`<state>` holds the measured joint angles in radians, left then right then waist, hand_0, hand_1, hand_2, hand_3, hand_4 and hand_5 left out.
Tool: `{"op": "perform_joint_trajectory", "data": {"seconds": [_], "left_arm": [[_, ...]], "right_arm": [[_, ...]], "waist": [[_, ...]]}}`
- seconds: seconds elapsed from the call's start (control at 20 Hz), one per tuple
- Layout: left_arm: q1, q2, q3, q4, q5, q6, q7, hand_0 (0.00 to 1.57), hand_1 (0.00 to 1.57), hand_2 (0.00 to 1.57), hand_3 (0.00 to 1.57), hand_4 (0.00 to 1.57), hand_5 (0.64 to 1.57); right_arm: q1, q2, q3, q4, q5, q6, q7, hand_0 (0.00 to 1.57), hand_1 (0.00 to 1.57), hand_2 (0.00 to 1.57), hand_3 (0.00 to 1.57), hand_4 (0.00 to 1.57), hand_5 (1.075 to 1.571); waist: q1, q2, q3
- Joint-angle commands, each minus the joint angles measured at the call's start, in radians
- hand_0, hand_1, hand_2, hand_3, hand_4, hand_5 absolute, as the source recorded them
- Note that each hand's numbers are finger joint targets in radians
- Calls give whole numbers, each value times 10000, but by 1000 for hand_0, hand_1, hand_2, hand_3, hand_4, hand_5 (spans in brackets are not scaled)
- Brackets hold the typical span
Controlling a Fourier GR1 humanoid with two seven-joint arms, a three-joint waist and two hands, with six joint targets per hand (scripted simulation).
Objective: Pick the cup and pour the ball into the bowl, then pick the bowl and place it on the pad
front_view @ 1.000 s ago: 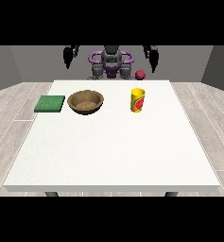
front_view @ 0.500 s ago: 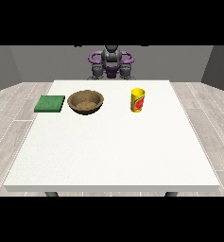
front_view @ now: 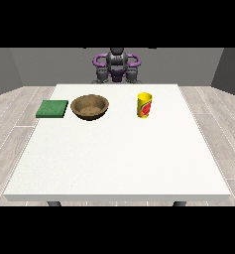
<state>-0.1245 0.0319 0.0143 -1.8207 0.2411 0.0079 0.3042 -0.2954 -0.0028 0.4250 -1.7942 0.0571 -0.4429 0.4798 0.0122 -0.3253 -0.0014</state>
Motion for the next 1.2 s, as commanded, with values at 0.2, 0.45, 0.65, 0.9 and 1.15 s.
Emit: {"op": "perform_joint_trajectory", "data": {"seconds": [0.2, 0.45, 0.65, 0.9, 1.15], "left_arm": [[-2503, 961, 1227, 694, 62, -406, -1381, 0, 0, 0, 0, 0, 1507], [-3251, 1474, 1675, 2040, -1095, -159, -3160, 0, 0, 0, 0, 0, 1459], [-3158, 1808, 2123, 3868, -1019, -724, -4515, 0, 0, 0, 0, 0, 1434], [-2076, 1326, 2134, 4943, -1400, -820, -6854, 0, 0, 0, 0, 0, 1409], [-2896, 1514, 2351, 6731, -1409, -829, -7425, 0, 0, 0, 0, 0, 1407]], "right_arm": [[-1569, -593, -1357, 253, -142, 864, -1697, 0, 0, 0, 0, 0, 1569], [-1508, -432, -1026, -179, -374, 1417, -2476, 0, 0, 0, 0, 0, 1568], [-2083, -470, -1280, -754, -333, 1567, -1412, 0, 0, 0, 0, 0, 1566], [-1618, -943, -2112, -1202, -680, 1923, -1935, 0, 0, 0, 0, 0, 1568], [-1505, -1305, -2947, -999, -1321, 2743, -2177, 0, 0, 0, 0, 0, 1568]], "waist": [[-478, 3913, 16], [-1422, 5165, 15], [-1556, 5069, 6], [-1546, 5510, 7], [-1542, 5515, 11]]}}
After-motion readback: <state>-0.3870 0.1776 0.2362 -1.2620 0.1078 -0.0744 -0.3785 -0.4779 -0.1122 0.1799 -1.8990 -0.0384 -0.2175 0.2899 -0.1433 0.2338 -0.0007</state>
